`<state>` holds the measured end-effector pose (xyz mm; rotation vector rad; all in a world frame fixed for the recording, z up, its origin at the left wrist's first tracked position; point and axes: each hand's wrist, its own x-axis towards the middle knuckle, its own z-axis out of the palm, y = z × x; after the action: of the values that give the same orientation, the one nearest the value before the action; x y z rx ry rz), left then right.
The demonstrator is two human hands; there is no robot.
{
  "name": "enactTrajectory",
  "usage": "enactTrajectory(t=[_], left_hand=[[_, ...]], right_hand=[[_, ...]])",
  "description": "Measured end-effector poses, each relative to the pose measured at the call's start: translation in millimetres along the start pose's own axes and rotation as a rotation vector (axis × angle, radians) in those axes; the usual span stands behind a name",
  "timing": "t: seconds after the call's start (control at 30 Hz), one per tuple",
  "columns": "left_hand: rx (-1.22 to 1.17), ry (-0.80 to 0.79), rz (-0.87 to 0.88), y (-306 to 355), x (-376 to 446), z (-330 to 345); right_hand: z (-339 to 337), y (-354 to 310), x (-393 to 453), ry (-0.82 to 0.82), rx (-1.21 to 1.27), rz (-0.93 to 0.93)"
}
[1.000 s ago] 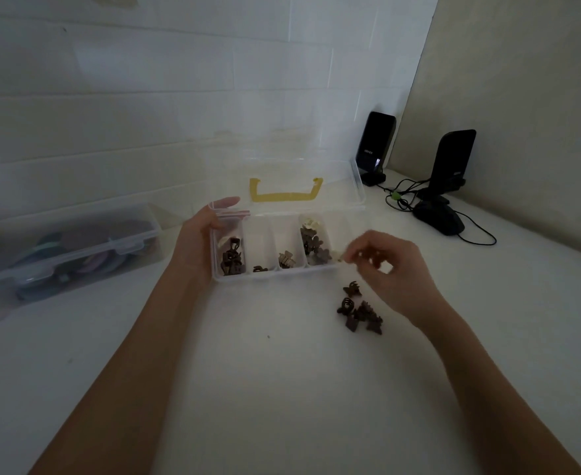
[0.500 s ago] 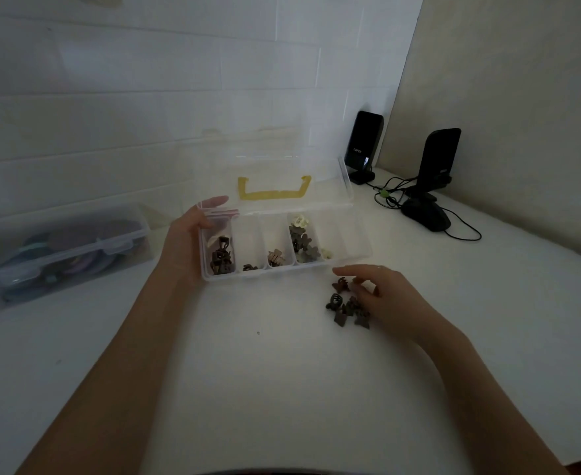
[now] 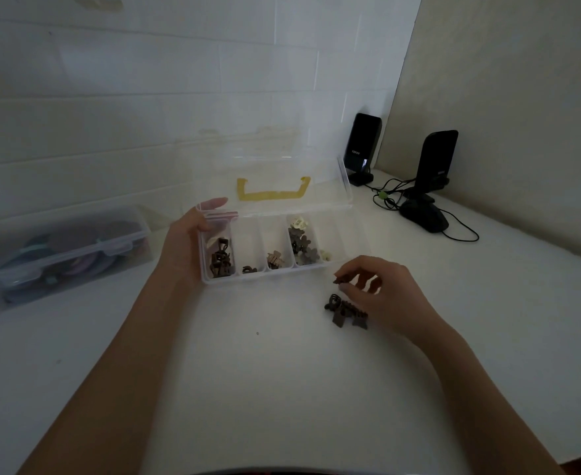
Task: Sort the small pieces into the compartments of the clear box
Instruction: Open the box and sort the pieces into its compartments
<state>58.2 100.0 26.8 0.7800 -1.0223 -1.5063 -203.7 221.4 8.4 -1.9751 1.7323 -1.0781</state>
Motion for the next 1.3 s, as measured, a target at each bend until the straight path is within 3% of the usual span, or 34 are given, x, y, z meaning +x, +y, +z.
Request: enactTrajectory(t=[0.27, 0.57, 0.73, 0.9, 1.03, 1.3], left_hand=[[0.024, -0.028, 0.034, 2.5, 2.5, -6.0], [0.027, -0.044, 0.048, 1.4, 4.6, -10.0], [-0.017, -0.039, 0.022, 1.3, 5.3, -8.4], [-0.117, -0.083, -0.020, 2.4, 4.4, -6.5], [-0.136, -0.076, -0.017, 1.9, 6.0, -7.5], [-0.094, -0.057, -0.015, -0.2, 9.4, -10.1]], right_hand=[[-9.0, -0.5, 3.1, 0.337, 0.084, -0.007], [1.3, 1.0, 7.8, 0.297, -0.105, -0.083], [-4.4, -2.6, 1.4, 0.314, -0.078, -0.133], [-5.5, -6.6, -4.1, 0.113, -0.148, -0.224], [-1.8, -3.5, -3.4, -0.054, -0.200, -0.186], [2.6, -1.2, -3.5, -0.170, -0.251, -0.094]])
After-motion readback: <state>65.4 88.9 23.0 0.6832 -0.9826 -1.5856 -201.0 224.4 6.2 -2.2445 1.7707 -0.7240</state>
